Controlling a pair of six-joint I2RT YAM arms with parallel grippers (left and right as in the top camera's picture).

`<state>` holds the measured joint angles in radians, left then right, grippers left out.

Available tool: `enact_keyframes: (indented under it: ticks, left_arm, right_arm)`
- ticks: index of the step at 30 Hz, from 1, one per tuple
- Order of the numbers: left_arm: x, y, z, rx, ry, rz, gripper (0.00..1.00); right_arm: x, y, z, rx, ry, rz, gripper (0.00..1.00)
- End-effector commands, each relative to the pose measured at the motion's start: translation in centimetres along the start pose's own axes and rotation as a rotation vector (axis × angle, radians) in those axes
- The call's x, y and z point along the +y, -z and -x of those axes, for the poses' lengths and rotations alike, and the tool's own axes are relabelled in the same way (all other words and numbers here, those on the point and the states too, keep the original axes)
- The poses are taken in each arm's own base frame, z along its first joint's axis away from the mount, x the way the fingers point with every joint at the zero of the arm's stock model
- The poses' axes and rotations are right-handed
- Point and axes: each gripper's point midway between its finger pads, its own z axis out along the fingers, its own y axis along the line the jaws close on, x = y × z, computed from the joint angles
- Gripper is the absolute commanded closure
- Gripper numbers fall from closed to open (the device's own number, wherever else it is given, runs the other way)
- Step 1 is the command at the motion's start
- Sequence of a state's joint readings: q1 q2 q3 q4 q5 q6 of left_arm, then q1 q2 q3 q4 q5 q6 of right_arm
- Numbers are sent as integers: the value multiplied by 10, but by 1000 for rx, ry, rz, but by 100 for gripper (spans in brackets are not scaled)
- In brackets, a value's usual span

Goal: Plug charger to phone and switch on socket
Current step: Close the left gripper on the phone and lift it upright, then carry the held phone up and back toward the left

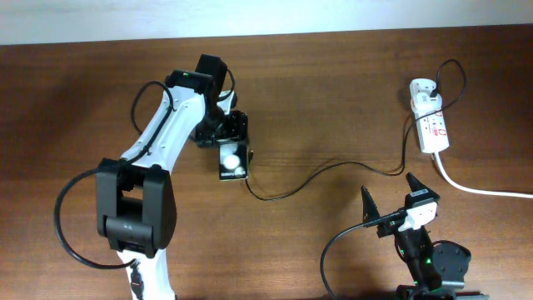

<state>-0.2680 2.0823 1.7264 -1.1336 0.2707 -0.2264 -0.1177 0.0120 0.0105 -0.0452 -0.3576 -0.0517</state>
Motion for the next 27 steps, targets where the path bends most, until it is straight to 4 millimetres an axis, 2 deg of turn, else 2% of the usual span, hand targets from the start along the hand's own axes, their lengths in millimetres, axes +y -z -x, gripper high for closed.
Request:
enact_keyframes:
  ticks: [1, 4, 6, 11, 13, 14, 15, 22, 23, 25, 27]
  left_arm:
    - [-28, 10, 4, 5, 6, -175, 42]
    - [-31, 11, 4, 15, 56, -204, 56]
    - [-40, 13, 2, 29, 66, -253, 61]
    - [-48, 15, 0, 77, 304, -294, 66]
    - [-62, 21, -4, 111, 304, -378, 67]
    - [-65, 22, -5, 121, 303, -400, 73]
    - [-68, 23, -5, 126, 302, -414, 75]
    - [-90, 36, -12, 188, 297, -558, 75]
    - [-92, 38, -13, 195, 298, -569, 80]
    - [-93, 38, -14, 207, 306, -575, 98]
    - [-97, 42, -16, 222, 307, -604, 100]
  right_arm:
    - [3, 0, -2, 2, -8, 17, 1]
    - [3, 0, -2, 2, -8, 17, 1]
    - [3, 0, -2, 2, -8, 17, 1]
    - [3, 0, -2, 2, -8, 17, 1]
    - [3, 0, -2, 2, -8, 17, 1]
    - [3, 0, -2, 2, -8, 17, 1]
    - [3, 0, -2, 2, -8, 17, 1]
    - [3, 0, -2, 2, -8, 17, 1]
    - [3, 0, -2, 2, -8, 17, 1]
    - [3, 0, -2, 2, -8, 17, 1]
    - [3, 0, -2, 2, -8, 17, 1]
